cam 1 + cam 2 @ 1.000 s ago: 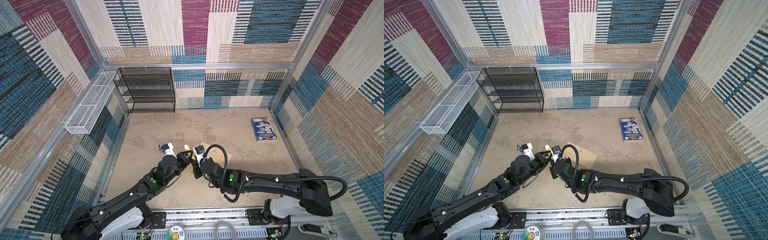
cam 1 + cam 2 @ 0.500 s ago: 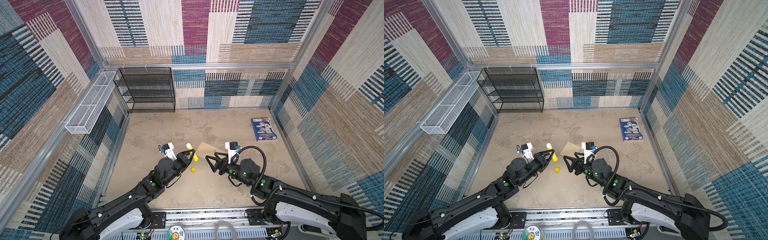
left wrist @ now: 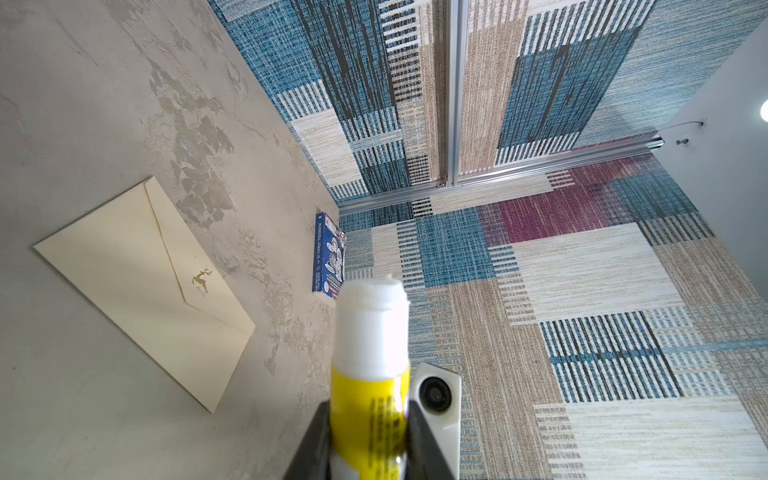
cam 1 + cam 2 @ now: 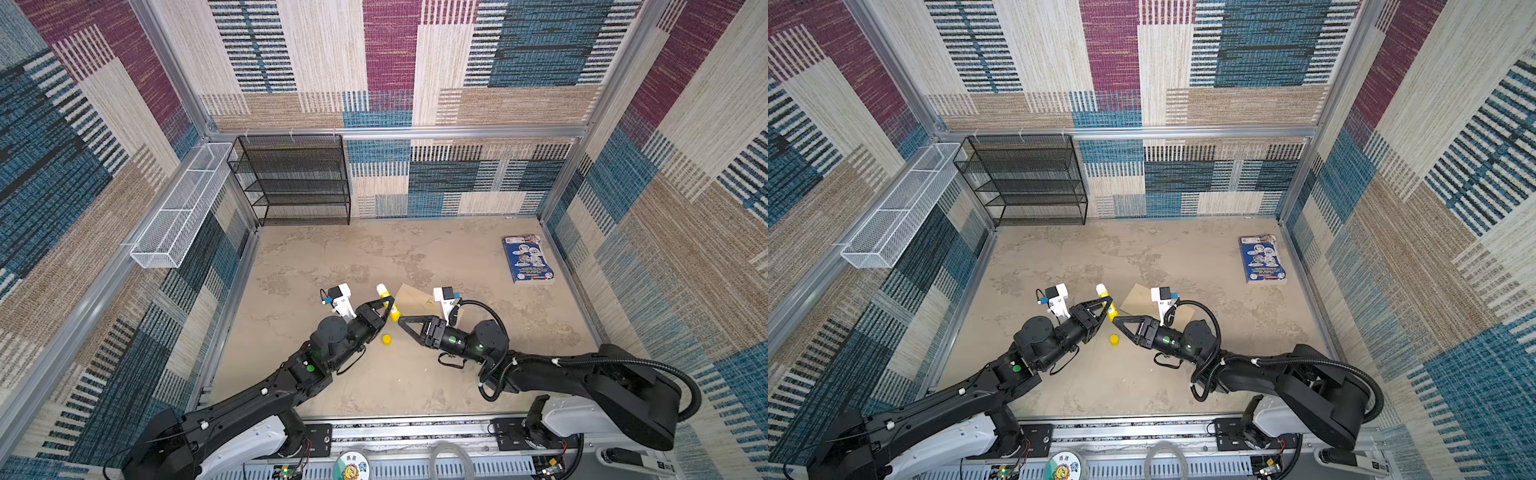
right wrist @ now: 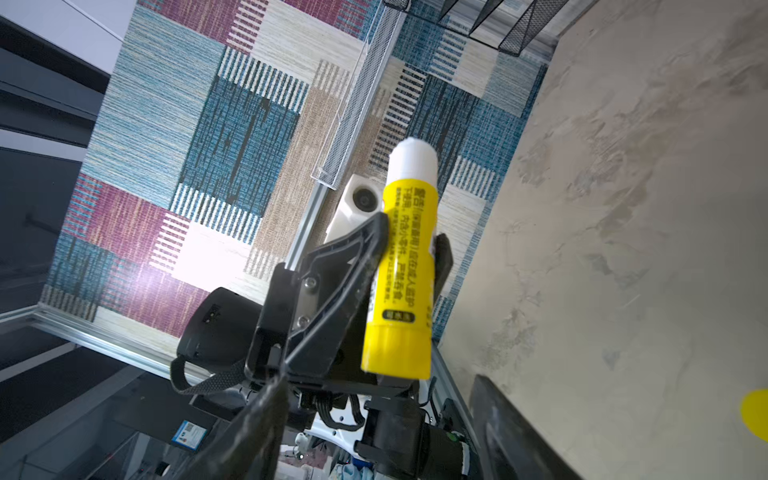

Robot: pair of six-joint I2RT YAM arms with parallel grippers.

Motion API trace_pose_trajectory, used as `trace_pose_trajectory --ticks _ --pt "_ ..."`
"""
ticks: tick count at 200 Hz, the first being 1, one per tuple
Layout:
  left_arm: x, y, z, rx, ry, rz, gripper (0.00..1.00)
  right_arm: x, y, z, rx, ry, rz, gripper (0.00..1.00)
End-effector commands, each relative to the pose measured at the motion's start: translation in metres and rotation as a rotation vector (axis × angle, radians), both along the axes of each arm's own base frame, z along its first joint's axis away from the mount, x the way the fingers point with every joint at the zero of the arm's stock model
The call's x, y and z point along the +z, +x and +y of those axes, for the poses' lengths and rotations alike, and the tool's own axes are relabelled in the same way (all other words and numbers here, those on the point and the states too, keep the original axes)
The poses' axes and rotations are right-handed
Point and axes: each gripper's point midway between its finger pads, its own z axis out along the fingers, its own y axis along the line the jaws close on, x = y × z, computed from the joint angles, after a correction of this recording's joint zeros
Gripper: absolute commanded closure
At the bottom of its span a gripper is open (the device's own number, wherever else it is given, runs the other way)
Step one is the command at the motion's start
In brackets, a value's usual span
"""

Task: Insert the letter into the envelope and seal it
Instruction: 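Hold the glue stick upright between both grippers above the yellow cap, then open the right gripper off the glue stick while the left keeps holding it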

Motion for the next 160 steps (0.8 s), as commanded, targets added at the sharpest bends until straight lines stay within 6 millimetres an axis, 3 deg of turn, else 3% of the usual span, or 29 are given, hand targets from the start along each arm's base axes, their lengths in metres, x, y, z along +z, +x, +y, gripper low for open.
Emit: trace_pose_trajectory --ticks 1,50,160 --pt "0.011 0.002 0.002 0.018 -0.019 -0.044 1.0 0.029 -0.01 0.0 0.06 0.113 -0.042 0.36" --pt "0.011 0.002 0.0 0.014 -0.027 -0.047 1.0 0.02 -0.006 0.001 0.042 0.098 -0.019 0.49" --pt "0.004 0.0 -0.001 0.012 -0.02 -0.04 1.0 0.01 0.009 0.003 -0.01 0.101 0.041 0.58"
